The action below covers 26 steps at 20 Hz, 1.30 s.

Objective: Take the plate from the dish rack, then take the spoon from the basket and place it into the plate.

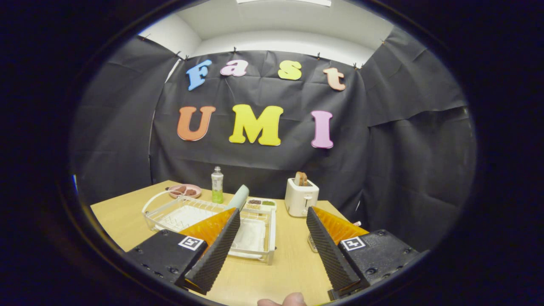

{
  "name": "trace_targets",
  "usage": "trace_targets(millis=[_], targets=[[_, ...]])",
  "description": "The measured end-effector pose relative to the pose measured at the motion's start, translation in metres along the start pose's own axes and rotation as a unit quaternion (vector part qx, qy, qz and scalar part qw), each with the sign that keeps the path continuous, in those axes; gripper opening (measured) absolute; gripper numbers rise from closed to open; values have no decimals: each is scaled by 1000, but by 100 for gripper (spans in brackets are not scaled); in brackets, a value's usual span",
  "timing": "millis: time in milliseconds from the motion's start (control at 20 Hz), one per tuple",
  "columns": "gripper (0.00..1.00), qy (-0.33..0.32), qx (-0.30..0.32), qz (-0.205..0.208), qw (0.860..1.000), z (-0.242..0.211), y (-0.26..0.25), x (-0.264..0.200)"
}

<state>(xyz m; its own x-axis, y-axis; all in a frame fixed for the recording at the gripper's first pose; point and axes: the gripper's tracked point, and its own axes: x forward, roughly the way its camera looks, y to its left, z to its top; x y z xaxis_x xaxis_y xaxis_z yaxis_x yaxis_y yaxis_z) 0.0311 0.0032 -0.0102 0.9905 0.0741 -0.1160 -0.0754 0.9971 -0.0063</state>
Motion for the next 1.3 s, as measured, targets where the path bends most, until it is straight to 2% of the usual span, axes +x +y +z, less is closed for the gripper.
trace_targets(millis=[350,600,800,1100,1300], targets=[[100,75,-1,48,996,33,8,55],[100,158,-10,87,984,55,36,106],[100,241,16,123,963,50,69,142],[100,337,35,104,935,16,88,190],[99,393,66,107,911,-12,105,197]])
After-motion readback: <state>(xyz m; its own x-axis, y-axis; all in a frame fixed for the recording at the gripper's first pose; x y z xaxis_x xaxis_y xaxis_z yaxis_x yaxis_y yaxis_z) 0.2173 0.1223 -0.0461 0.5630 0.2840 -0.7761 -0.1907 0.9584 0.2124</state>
